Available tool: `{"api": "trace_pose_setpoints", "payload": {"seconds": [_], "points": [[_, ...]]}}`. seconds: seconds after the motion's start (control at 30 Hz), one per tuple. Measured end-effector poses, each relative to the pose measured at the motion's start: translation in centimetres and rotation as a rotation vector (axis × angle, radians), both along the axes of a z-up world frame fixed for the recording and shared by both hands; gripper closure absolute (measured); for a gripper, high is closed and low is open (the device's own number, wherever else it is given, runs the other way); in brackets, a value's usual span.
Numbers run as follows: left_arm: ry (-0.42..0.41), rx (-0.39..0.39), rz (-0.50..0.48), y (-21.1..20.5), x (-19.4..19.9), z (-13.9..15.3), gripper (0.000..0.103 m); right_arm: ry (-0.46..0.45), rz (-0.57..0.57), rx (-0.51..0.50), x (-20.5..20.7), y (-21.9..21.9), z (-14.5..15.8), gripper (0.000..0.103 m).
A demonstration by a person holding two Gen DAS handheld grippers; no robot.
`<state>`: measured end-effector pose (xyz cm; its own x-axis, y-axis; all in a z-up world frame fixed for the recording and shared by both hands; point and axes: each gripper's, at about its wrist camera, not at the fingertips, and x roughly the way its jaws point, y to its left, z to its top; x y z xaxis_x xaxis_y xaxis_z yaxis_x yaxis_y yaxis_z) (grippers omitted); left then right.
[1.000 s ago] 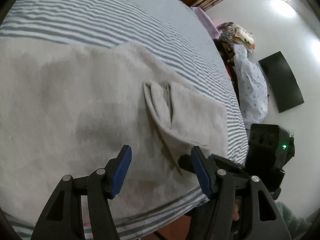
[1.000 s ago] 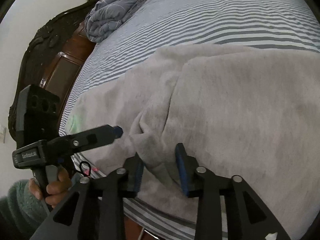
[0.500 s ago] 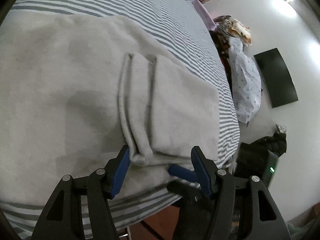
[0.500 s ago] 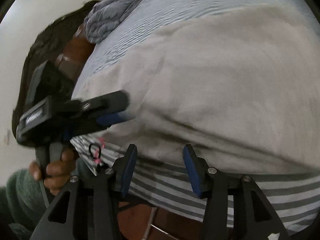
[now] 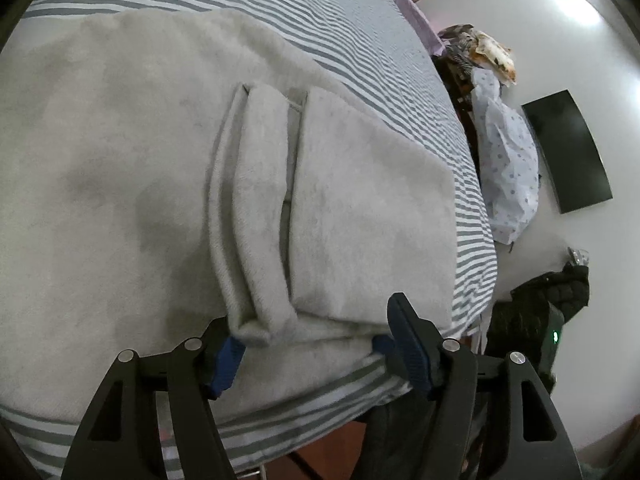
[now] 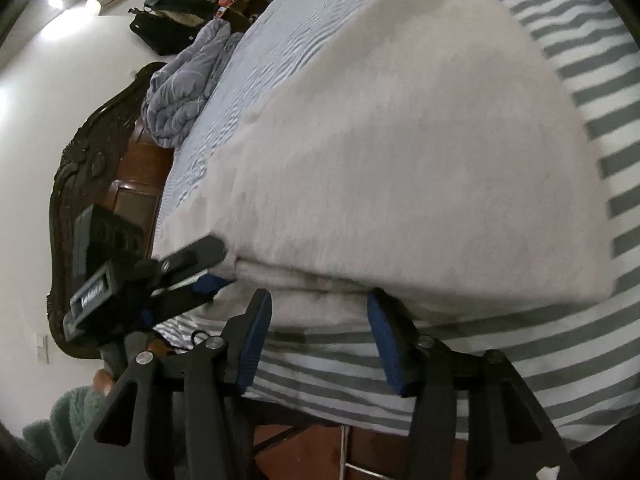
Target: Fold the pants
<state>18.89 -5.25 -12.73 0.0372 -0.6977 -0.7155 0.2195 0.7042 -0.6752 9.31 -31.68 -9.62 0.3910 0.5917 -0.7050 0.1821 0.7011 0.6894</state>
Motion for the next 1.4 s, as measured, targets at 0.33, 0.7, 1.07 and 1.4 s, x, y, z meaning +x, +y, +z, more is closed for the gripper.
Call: {"api": "trace_pose_setpoints", "payload": {"seconds": [0.33,0.7,1.07,1.4], "points": [[-0.087,0.107,0.016,-2.2,-0.1,0.6,0.072,-0.002,-0.154,-0.001,-1.1,-3.7,0.2,0.052],[-0.165,0.093,0.025,-1.8,0.0,3.9,0.086,0.068,-0.322,0.063,-1.9,-7.9,-0.7,0.091],[-0.199,0.161,0.075,4.5,0.7,4.4,0.086,0.044,-0.147,0.058,0.5,-1.5,0.2,0.091],[-0.195,0.264,0.016,5.1,0.0,0.8,0.074,0.085,-0.040,-0.167,1.0,1.7,-0.1,0.080]]}}
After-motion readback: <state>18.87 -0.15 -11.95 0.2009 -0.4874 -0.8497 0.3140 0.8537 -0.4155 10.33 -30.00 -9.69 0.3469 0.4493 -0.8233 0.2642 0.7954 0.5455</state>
